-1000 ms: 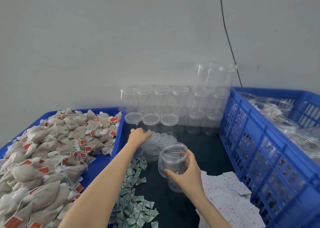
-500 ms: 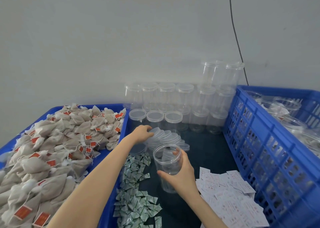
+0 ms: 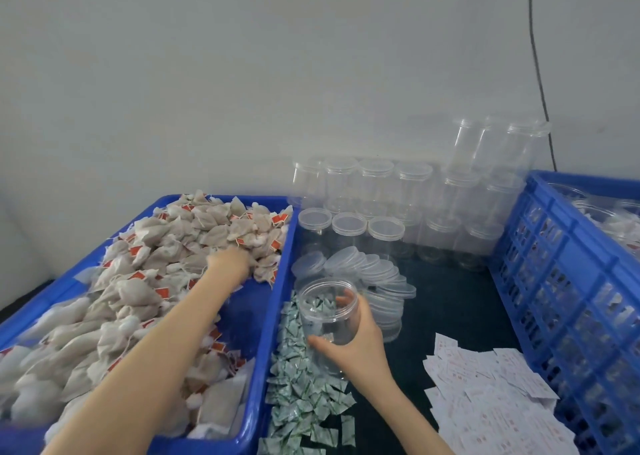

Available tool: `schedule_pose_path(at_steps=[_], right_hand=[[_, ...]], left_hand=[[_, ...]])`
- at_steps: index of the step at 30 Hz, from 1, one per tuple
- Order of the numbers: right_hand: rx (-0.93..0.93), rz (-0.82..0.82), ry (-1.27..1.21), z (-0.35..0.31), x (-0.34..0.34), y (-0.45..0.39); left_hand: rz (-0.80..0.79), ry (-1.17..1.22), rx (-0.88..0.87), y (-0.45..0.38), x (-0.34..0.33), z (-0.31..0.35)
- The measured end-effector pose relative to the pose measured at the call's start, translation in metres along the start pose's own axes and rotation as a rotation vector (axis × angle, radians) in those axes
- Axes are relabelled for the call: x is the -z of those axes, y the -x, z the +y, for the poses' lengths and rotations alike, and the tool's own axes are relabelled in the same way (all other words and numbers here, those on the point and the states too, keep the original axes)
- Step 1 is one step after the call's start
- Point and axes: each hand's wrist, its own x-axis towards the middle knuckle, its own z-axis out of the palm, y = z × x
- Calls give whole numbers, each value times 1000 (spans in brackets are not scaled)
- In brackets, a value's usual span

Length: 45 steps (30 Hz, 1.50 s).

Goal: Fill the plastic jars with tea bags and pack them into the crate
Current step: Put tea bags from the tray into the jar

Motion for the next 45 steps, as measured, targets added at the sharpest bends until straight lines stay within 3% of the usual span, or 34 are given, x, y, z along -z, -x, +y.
schedule_pose_path(at_steps=[2, 5, 11, 18, 23, 31, 40, 45], right_hand=[[5, -21, -8, -1, -7, 2], [3, -40, -17, -4, -14, 3], [15, -56, -14, -4, -22, 0], [-3, -75, -21, -3, -31, -2], [-32, -73, -32, 2, -36, -3], [-32, -65, -18, 5, -41, -2], [-31, -81, -44, 6, -40, -6], [-41, -80, -41, 5, -41, -7]], left_hand=[[-188, -211, -32, 11, -13, -15], [-256, -297, -16, 16, -25, -27], [-164, -137, 34, 10, -36, -38], [109, 46, 137, 12, -23, -60], [170, 147, 146, 15, -23, -70], [97, 272, -22, 20, -16, -70], [327, 853, -308, 39, 25, -37], [356, 1137, -514, 67, 64, -16]])
